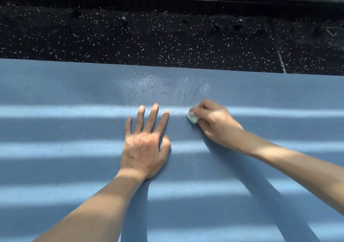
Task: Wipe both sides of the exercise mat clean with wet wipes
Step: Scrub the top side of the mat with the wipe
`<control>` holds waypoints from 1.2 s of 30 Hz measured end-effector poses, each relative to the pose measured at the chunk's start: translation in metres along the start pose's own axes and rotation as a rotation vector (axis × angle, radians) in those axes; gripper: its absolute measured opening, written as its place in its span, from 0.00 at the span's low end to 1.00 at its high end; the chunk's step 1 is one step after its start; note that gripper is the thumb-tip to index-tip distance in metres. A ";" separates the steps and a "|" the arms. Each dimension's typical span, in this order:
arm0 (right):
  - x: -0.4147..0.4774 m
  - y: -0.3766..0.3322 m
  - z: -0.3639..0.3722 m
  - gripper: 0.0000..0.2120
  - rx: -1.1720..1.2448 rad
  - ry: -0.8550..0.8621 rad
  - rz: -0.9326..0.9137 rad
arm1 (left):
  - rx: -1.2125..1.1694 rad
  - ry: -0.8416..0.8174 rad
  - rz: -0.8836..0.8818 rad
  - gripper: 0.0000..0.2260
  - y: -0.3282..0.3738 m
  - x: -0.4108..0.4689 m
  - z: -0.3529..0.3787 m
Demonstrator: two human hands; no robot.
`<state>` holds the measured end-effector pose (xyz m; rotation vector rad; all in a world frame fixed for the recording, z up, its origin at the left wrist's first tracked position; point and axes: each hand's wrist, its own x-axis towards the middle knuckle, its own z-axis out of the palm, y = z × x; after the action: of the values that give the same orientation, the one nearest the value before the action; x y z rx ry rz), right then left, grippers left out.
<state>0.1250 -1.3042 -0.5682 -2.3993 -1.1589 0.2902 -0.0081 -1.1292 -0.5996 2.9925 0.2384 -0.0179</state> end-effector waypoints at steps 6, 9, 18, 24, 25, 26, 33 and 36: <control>0.004 0.001 0.003 0.07 -0.016 0.167 0.121 | -0.002 0.003 -0.005 0.28 0.001 0.000 0.001; -0.021 -0.013 0.007 0.06 0.035 0.049 0.005 | -0.004 0.008 -0.002 0.28 0.000 0.001 0.000; -0.043 -0.020 0.007 0.12 0.039 -0.035 0.061 | 0.003 0.012 0.001 0.28 -0.001 0.000 0.001; -0.036 -0.018 0.006 0.09 -0.002 0.134 0.126 | -0.007 0.010 0.004 0.28 -0.001 0.000 0.002; -0.051 -0.031 0.011 0.10 0.026 0.061 0.077 | -0.006 0.008 0.005 0.28 -0.001 0.000 0.002; -0.062 -0.042 0.015 0.11 0.078 -0.026 0.022 | -0.005 0.006 0.005 0.28 -0.001 0.000 0.002; -0.046 -0.019 0.013 0.16 -0.014 0.080 0.070 | -0.005 0.012 0.004 0.28 0.000 0.000 0.001; -0.073 -0.042 0.015 0.11 0.084 -0.085 -0.028 | -0.002 0.012 0.003 0.28 -0.001 0.000 0.001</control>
<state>0.0452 -1.3334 -0.5616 -2.3158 -1.1922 0.4273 -0.0078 -1.1286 -0.6003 2.9919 0.2344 0.0012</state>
